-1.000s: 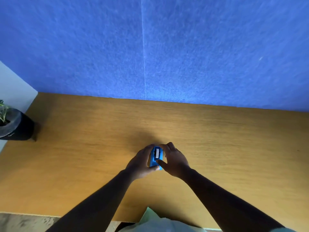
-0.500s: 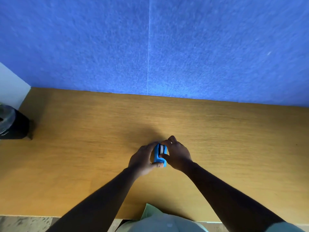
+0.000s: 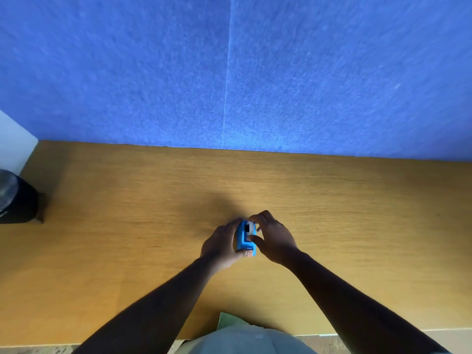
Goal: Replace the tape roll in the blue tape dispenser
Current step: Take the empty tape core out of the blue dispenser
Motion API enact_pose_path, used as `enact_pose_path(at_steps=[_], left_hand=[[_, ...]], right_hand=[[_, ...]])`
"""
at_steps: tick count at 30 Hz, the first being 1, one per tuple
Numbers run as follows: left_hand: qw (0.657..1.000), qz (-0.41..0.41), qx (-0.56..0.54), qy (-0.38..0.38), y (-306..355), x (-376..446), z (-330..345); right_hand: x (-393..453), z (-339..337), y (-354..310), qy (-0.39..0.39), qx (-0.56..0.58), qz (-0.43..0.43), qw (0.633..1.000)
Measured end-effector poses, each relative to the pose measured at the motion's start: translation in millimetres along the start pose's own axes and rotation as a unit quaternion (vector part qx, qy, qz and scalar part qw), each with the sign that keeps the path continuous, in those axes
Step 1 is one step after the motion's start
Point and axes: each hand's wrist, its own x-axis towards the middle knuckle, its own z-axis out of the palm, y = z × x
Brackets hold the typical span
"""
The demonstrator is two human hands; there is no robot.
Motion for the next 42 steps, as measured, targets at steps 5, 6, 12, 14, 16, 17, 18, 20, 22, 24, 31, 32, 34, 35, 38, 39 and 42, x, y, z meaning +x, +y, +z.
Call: enact_pose_path(at_steps=[5,6,12,14,16,17,18,20,22,24,31,32,34,35,38,39,42], left_hand=[[0.992,0.022,-0.087,-0.088,-5.6,3.8,-10.3],[0.990,0.020,-0.103,-0.096,-6.2,4.0,-13.8],[0.964,-0.040,-0.262,-0.011,12.9,1.1,-39.9],[0.945,-0.050,-0.323,0.002,25.9,-1.2,-46.0],[0.938,-0.057,-0.341,0.012,38.1,-4.3,-49.5],[0.936,-0.060,-0.346,0.018,43.2,-5.6,-50.3],[0.934,-0.065,-0.352,0.028,46.8,-6.1,-50.7],[0.927,-0.075,-0.364,0.044,50.4,-6.2,-50.7],[0.925,-0.080,-0.368,0.046,52.4,-6.7,-50.3],[0.922,-0.082,-0.376,0.043,52.7,-5.8,-49.7],[0.896,-0.101,-0.432,0.029,57.2,-1.6,-46.7],[0.895,-0.097,-0.433,0.032,58.1,-1.6,-46.7],[0.893,-0.092,-0.439,0.039,59.7,-1.1,-47.2],[0.891,-0.091,-0.442,0.040,60.7,-0.7,-47.7],[0.893,-0.087,-0.439,0.041,63.3,1.0,-49.2],[0.895,-0.086,-0.436,0.042,64.0,1.5,-49.3],[0.898,-0.087,-0.427,0.051,66.6,3.1,-47.6]], right_hand=[[-6.7,-2.5,-0.3,0.022,0.126,0.034,0.991],[-7.5,-2.4,-0.5,0.031,0.151,0.043,0.987],[-14.5,-4.9,-4.2,0.031,0.337,0.090,0.937],[-16.9,-6.5,-6.8,0.019,0.393,0.087,0.915],[-17.8,-9.2,-9.6,0.012,0.456,0.095,0.885],[-18.1,-10.8,-10.4,0.011,0.477,0.099,0.873],[-18.3,-12.4,-10.9,0.012,0.491,0.100,0.865],[-19.6,-15.8,-11.5,0.011,0.514,0.094,0.853],[-21.9,-19.5,-10.8,0.007,0.530,0.082,0.844],[-24.0,-22.9,-8.8,0.006,0.545,0.077,0.835],[-29.7,-29.6,-1.4,0.018,0.582,0.090,0.808],[-29.9,-30.4,-1.0,0.023,0.577,0.091,0.811],[-29.7,-31.4,0.5,0.039,0.564,0.093,0.820],[-29.6,-32.0,1.2,0.046,0.559,0.093,0.822],[-28.6,-33.7,2.2,0.055,0.551,0.088,0.828],[-28.2,-34.0,2.1,0.057,0.547,0.088,0.830],[-26.8,-33.6,-0.2,0.067,0.537,0.092,0.836]])
